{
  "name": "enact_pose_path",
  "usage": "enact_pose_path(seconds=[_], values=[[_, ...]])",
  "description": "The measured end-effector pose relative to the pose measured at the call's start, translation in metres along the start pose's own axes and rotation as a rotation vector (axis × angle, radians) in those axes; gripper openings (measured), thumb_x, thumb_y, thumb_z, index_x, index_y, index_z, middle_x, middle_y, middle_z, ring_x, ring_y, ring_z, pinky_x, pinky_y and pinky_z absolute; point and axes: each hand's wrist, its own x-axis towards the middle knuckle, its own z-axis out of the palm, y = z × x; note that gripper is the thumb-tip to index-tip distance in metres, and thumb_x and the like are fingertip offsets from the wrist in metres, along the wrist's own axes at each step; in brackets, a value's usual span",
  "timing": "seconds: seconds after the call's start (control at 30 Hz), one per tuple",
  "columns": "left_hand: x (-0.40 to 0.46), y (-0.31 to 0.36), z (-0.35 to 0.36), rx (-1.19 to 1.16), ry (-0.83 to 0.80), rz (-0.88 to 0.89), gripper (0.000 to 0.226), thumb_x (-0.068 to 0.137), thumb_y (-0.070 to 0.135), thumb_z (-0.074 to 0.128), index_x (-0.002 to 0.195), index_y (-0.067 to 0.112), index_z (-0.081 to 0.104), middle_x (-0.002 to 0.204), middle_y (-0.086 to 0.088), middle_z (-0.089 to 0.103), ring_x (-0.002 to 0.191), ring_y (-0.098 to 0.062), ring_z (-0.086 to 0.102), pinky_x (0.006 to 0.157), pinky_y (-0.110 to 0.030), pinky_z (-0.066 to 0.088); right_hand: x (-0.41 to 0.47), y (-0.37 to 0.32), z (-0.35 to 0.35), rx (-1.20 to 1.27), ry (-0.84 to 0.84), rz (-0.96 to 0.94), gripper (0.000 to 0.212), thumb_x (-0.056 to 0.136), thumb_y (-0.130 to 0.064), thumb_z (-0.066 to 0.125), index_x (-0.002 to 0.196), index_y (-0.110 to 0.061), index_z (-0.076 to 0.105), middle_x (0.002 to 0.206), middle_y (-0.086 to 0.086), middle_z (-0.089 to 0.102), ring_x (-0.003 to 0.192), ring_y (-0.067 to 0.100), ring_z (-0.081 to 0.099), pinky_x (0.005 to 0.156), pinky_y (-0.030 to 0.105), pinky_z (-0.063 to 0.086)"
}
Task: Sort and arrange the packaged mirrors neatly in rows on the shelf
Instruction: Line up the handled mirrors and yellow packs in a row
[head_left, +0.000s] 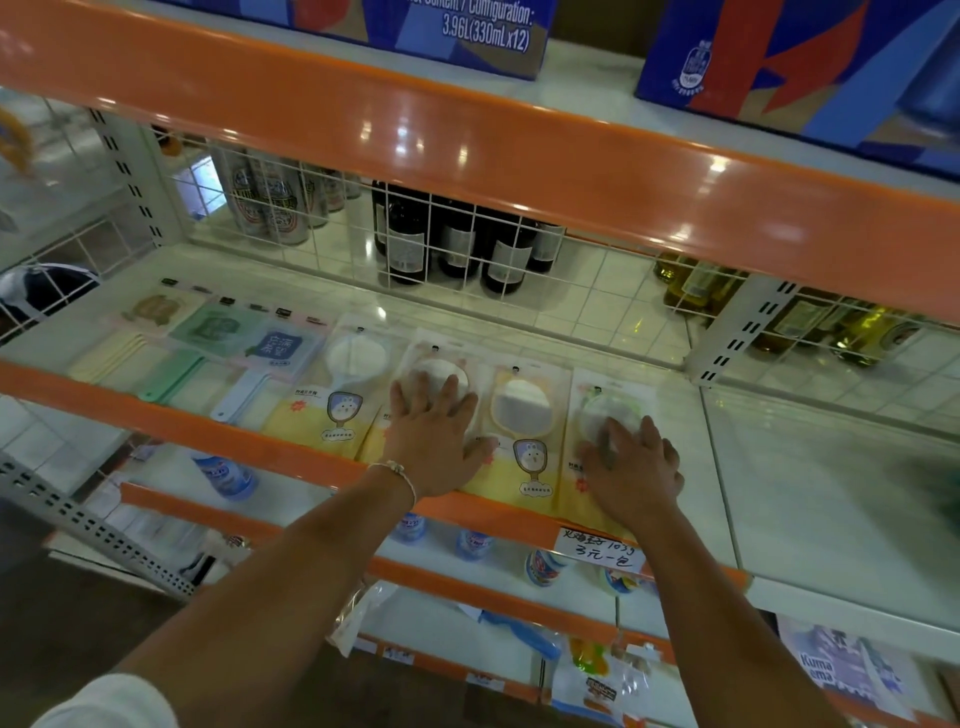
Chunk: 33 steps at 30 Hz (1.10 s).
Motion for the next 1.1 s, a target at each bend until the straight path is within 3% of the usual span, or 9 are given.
enact_pose_path(seconds=[0.17, 0.33, 0.5, 0.73, 0.97, 1.03, 1.1], values=[[-0.005, 0.029, -0.002, 0.019, 0.105, 0.192, 0.077, 0.093, 0.068, 0.016, 0.154, 0.022, 0.02, 0.163, -0.008, 0.007, 0.149, -0.033, -0.004, 0.117, -0.058, -0.002, -0.006, 0.0, -0.002, -0.017, -0.01, -0.02, 0.067, 0.089, -0.064, 0.045, 0.149, -0.038, 0.029, 0.164, 0.003, 0.004, 0.147, 0.037, 0.008, 0.114, 0.052, 0.019], [-0.006, 0.07, 0.004, 0.046, 0.08, 0.368, 0.074, 0.096, 0.062, 0.019, 0.153, 0.016, 0.023, 0.162, -0.005, 0.012, 0.15, -0.027, -0.005, 0.118, -0.053, -0.01, -0.007, 0.008, -0.003, 0.022, -0.002, -0.044, 0.069, 0.09, -0.061, 0.049, 0.15, -0.032, 0.032, 0.162, 0.007, 0.011, 0.145, 0.035, 0.017, 0.114, 0.048, 0.023], [-0.005, 0.082, 0.01, 0.03, 0.111, 0.401, 0.081, 0.09, 0.059, 0.007, 0.15, 0.01, 0.031, 0.159, -0.007, 0.025, 0.15, -0.028, 0.002, 0.119, -0.053, -0.007, -0.007, 0.015, -0.005, 0.118, 0.028, -0.045, 0.068, 0.091, -0.053, 0.054, 0.15, -0.025, 0.034, 0.16, 0.015, 0.018, 0.146, 0.034, 0.019, 0.116, 0.043, 0.023], [-0.005, 0.082, 0.009, 0.051, 0.093, 0.394, 0.085, 0.084, 0.055, -0.001, 0.152, 0.013, 0.028, 0.161, -0.004, 0.018, 0.15, -0.028, -0.003, 0.118, -0.055, -0.008, -0.01, 0.017, -0.004, 0.187, 0.052, -0.051, 0.065, 0.09, -0.049, 0.057, 0.144, -0.017, 0.043, 0.147, 0.015, 0.037, 0.135, 0.035, 0.037, 0.109, 0.041, 0.037], [-0.01, 0.09, -0.004, 0.023, 0.074, 0.347, 0.068, 0.097, 0.05, 0.013, 0.151, 0.012, 0.027, 0.161, -0.011, 0.015, 0.149, -0.03, -0.004, 0.118, -0.055, -0.005, -0.012, 0.022, -0.006, 0.132, 0.034, -0.011, 0.066, 0.092, -0.052, 0.053, 0.148, -0.021, 0.037, 0.158, 0.015, 0.026, 0.144, 0.035, 0.023, 0.115, 0.044, 0.027], [-0.007, 0.097, -0.014, 0.007, 0.084, 0.338, 0.063, 0.1, 0.048, 0.022, 0.151, 0.011, 0.026, 0.16, -0.012, 0.017, 0.149, -0.03, -0.002, 0.119, -0.053, -0.004, -0.014, 0.026, -0.012, 0.169, 0.099, 0.001, 0.059, 0.093, -0.049, 0.053, 0.143, -0.018, 0.046, 0.152, 0.015, 0.038, 0.14, 0.034, 0.031, 0.112, 0.044, 0.031], [-0.001, 0.108, -0.026, -0.028, 0.116, 0.36, 0.06, 0.101, 0.044, 0.026, 0.149, 0.009, 0.029, 0.157, -0.014, 0.023, 0.149, -0.031, 0.005, 0.12, -0.051, 0.0, -0.018, 0.03, -0.022, 0.246, 0.229, -0.022, 0.047, 0.094, -0.044, 0.056, 0.129, -0.013, 0.059, 0.125, 0.012, 0.061, 0.122, 0.031, 0.052, 0.099, 0.038, 0.042]])
